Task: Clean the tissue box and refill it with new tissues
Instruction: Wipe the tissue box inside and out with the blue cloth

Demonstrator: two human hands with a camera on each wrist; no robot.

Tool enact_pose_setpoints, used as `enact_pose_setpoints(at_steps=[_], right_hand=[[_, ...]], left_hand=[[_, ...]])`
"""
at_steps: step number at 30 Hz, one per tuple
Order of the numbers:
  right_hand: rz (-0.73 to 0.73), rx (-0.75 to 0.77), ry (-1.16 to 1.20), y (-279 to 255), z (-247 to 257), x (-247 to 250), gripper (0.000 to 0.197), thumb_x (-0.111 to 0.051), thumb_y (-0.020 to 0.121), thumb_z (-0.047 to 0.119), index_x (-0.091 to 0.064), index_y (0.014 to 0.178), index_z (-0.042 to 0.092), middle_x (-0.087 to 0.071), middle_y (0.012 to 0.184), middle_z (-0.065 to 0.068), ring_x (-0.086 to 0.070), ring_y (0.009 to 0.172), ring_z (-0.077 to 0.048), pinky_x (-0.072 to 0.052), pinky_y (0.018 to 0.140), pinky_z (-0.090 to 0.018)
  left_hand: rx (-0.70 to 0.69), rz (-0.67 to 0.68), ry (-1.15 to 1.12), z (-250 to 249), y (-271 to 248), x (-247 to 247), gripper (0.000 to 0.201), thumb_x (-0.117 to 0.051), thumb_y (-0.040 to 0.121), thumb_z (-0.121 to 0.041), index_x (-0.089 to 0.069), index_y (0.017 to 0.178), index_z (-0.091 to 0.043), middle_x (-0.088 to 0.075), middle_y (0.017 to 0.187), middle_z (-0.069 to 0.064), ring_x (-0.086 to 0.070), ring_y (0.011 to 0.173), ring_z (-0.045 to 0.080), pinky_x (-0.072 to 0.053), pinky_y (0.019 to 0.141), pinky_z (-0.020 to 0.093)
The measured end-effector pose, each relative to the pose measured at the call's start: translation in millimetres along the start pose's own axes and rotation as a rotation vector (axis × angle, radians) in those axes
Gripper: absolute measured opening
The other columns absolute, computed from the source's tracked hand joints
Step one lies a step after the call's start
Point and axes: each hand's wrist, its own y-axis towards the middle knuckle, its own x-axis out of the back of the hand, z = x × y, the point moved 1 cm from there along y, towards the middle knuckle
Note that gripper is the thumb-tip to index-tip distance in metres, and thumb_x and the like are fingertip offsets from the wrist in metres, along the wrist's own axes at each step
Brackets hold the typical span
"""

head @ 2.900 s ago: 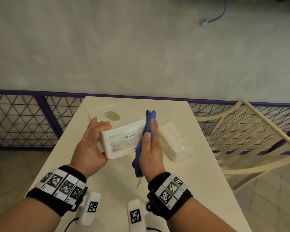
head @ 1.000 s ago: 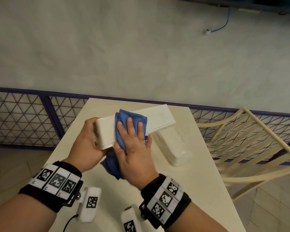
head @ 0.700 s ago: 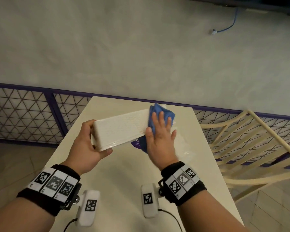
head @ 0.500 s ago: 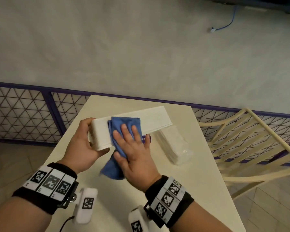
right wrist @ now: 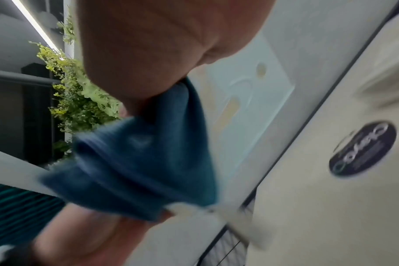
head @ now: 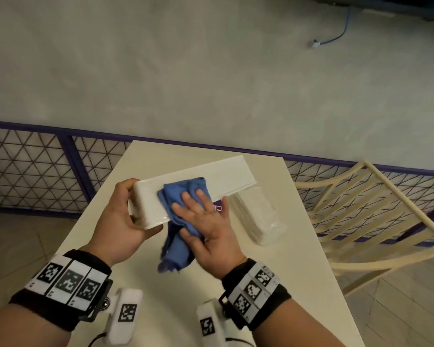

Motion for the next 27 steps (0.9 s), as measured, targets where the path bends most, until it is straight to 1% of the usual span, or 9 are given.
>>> enact_pose_setpoints(at_steps=[5,10,13,16,18,20,22,25,27], right_hand=[[-0.096,-0.279,0.000,11,-63,48,0.047,-0.038,0.090,0.048,-0.034,0.136,0.047,-0.018,0.147,0.032,-0.002,0.141,0.012,0.010,0.117,-0.050],[-0.212,-0.508,0.011,25,-56,42,0.057,-0.027,0.092,0.046,-0.023,0.148,0.032,-0.008,0.159,0.011,0.003,0.147,-0.012,0.002,0.118,-0.054],[-0.085,-0.391,-0.049,24,-20,19,0.061,-0.011,0.090,0.058,-0.011,0.147,0.037,0.001,0.156,0.020,0.013,0.144,-0.005,0.010,0.118,-0.048],[0.082,-0.187,-0.098,18,30,-4,0.063,-0.004,0.090,0.060,-0.014,0.147,0.038,-0.001,0.152,0.024,0.012,0.143,0.000,0.018,0.115,-0.041],[0.151,-0.069,-0.117,15,46,-9,0.054,-0.011,0.095,0.053,-0.024,0.146,0.040,-0.008,0.152,0.026,0.011,0.143,0.002,0.025,0.112,-0.039],[0.160,-0.066,-0.094,18,33,1,0.046,-0.021,0.097,0.050,-0.027,0.143,0.045,-0.012,0.149,0.032,0.008,0.143,0.005,0.026,0.111,-0.039],[0.096,-0.181,-0.097,24,-2,18,0.046,-0.024,0.096,0.051,-0.024,0.142,0.050,-0.009,0.148,0.034,0.006,0.142,0.007,0.019,0.112,-0.047],[-0.021,-0.474,-0.131,28,-49,42,0.052,-0.020,0.094,0.049,-0.016,0.145,0.046,-0.009,0.156,0.022,0.005,0.144,0.000,0.010,0.114,-0.061],[-0.035,-0.541,-0.145,28,-51,42,0.056,-0.016,0.093,0.048,-0.012,0.148,0.039,-0.007,0.159,0.014,0.006,0.146,-0.006,0.008,0.114,-0.061]], left_hand=[[0.017,0.027,0.001,5,-6,10,0.089,-0.086,0.057,0.000,-0.035,0.105,-0.055,-0.050,0.117,-0.009,-0.051,0.111,0.008,-0.052,0.085,0.036],[-0.023,0.033,0.060,3,-9,2,0.091,-0.088,0.054,-0.005,-0.034,0.105,-0.056,-0.048,0.115,-0.019,-0.050,0.102,-0.007,-0.051,0.081,0.032],[-0.059,0.032,0.128,1,-5,-6,0.087,-0.090,0.054,-0.013,-0.035,0.107,-0.055,-0.046,0.117,-0.022,-0.047,0.101,-0.013,-0.048,0.079,0.027],[-0.051,0.015,0.091,-1,-3,-15,0.077,-0.085,0.053,-0.032,-0.036,0.107,-0.055,-0.051,0.112,-0.014,-0.054,0.097,-0.001,-0.050,0.077,0.026],[-0.034,0.018,0.091,-4,-3,-18,0.064,-0.075,0.055,-0.044,-0.037,0.107,-0.051,-0.054,0.110,-0.007,-0.058,0.094,0.009,-0.051,0.077,0.034],[-0.051,0.016,0.111,-3,-4,-16,0.071,-0.084,0.057,-0.031,-0.039,0.110,-0.047,-0.055,0.112,-0.004,-0.057,0.096,0.007,-0.050,0.079,0.034],[-0.053,0.026,0.110,-1,-7,-9,0.083,-0.089,0.055,-0.013,-0.039,0.110,-0.048,-0.052,0.115,-0.007,-0.053,0.100,-0.003,-0.050,0.080,0.032],[-0.049,0.070,0.164,1,-14,-4,0.085,-0.089,0.055,-0.013,-0.037,0.111,-0.051,-0.049,0.118,-0.015,-0.048,0.106,-0.008,-0.049,0.084,0.033],[-0.038,0.065,0.173,1,-16,-5,0.085,-0.089,0.056,-0.014,-0.037,0.112,-0.051,-0.049,0.119,-0.015,-0.050,0.106,-0.003,-0.049,0.085,0.034]])
